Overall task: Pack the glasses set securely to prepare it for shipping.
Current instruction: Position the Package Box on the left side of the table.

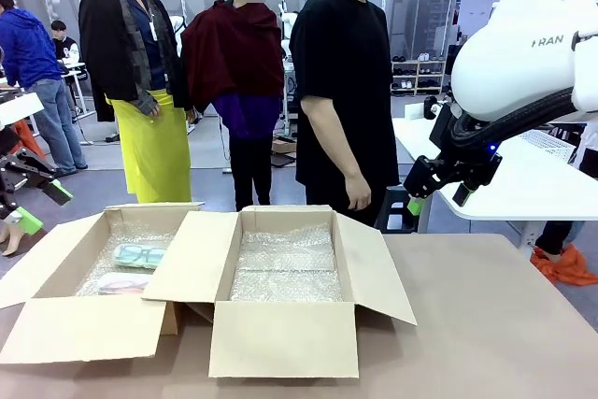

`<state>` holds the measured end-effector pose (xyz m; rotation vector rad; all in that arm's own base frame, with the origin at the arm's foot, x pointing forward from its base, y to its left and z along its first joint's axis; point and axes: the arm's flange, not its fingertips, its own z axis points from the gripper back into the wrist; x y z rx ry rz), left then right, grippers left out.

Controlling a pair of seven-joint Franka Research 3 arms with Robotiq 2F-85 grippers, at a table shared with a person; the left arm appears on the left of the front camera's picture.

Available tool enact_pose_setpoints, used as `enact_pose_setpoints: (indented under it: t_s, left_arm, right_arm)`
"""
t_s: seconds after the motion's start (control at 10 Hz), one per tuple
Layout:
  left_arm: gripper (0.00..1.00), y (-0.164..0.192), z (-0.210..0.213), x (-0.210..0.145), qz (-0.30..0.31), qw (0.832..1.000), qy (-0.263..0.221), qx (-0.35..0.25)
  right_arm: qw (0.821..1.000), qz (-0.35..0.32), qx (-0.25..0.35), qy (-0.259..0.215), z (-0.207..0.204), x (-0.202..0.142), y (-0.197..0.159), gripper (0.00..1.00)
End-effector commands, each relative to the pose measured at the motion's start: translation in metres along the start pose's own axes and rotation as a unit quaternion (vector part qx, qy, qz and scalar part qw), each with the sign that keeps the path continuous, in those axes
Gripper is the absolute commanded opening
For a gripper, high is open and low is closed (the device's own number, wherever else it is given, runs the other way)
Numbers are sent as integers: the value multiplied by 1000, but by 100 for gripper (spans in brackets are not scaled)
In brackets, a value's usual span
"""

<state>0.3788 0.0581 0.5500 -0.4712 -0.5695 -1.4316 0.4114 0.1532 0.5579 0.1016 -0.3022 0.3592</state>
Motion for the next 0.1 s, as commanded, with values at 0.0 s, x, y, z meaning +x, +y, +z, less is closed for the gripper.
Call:
enact_pose_setpoints:
  t_s: [0.0]
  left_arm:
    - [100,0,1,-1,-5,1000,4,2]
  right_arm:
    - [1000,9,-3,2,2,0,0,100]
